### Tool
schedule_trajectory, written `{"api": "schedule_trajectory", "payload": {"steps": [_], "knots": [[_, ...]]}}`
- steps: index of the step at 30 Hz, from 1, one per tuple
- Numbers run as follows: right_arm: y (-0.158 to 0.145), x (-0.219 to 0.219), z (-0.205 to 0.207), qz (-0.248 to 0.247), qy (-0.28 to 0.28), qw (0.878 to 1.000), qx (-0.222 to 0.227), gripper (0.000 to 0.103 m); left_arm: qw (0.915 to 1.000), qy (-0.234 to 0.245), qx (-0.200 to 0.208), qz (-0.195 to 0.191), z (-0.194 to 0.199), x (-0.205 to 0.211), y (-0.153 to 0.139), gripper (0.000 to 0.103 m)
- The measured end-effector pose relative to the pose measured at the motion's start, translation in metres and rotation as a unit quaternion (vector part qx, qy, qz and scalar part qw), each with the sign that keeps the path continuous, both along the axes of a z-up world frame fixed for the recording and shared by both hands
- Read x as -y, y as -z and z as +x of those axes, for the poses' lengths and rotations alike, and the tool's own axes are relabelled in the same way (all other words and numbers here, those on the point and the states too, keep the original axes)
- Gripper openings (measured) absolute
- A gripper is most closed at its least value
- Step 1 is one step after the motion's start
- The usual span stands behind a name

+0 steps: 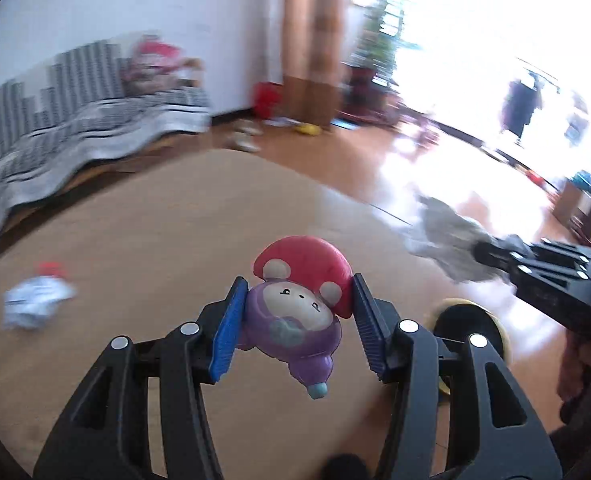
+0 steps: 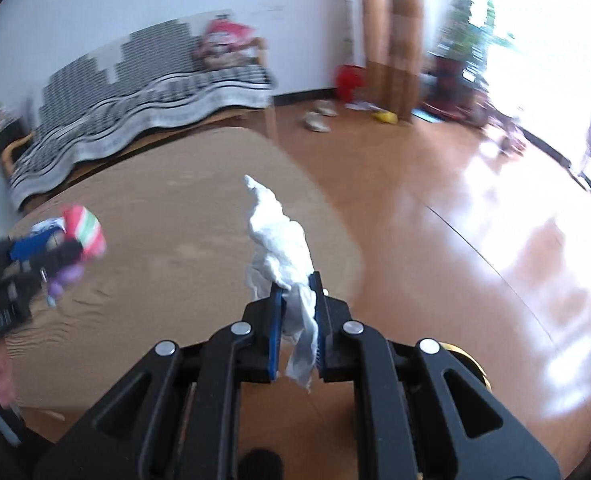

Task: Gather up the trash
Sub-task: 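Carry both items over the black bin and open both tools to drop them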

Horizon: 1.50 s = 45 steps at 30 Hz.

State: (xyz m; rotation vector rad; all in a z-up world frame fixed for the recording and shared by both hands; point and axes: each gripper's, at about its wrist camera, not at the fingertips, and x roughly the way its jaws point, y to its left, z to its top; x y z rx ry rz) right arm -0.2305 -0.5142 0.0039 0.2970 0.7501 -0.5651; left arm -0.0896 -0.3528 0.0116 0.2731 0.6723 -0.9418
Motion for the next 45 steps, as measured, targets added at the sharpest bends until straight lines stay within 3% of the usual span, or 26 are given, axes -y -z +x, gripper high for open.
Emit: {"api": "schedule_trajectory", "payload": {"steps": [4, 8, 14, 21, 35, 38, 40, 45], "knots": [[0.015, 0.034, -0.056, 0.008, 0.061, 0.998, -0.011, 0.013, 0.9964, 0.079, -0.027, 0.013, -0.058, 0.063, 0.03, 0.051], [0.037, 0.062, -0.103, 0.026, 0.107, 0.993, -0.028, 0.013, 0.9877, 0.144, -0.052, 0.035, -0.102, 0.116, 0.065, 0.051], [0.091, 0.108, -0.152, 0.09, 0.17, 0.979, -0.066, 0.014, 0.9771, 0.186, -0.084, 0.062, -0.127, 0.164, 0.106, 0.051], [0.105, 0.132, -0.163, 0.127, 0.181, 0.973, -0.069, 0.014, 0.9705, 0.2, -0.092, 0.098, -0.134, 0.197, 0.145, 0.051], [0.101, 0.137, -0.161, 0.129, 0.186, 0.972, -0.069, 0.014, 0.9678, 0.204, -0.108, 0.1, -0.143, 0.216, 0.157, 0.056], [0.101, 0.137, -0.162, 0.13, 0.188, 0.971, -0.069, 0.014, 0.9672, 0.206, -0.109, 0.101, -0.142, 0.216, 0.156, 0.063], [0.103, 0.135, -0.162, 0.132, 0.19, 0.97, -0.07, 0.014, 0.9682, 0.205, -0.106, 0.097, -0.142, 0.215, 0.154, 0.074], [0.103, 0.136, -0.16, 0.133, 0.189, 0.97, -0.072, 0.014, 0.9685, 0.209, -0.098, 0.094, -0.139, 0.211, 0.15, 0.077]]}}
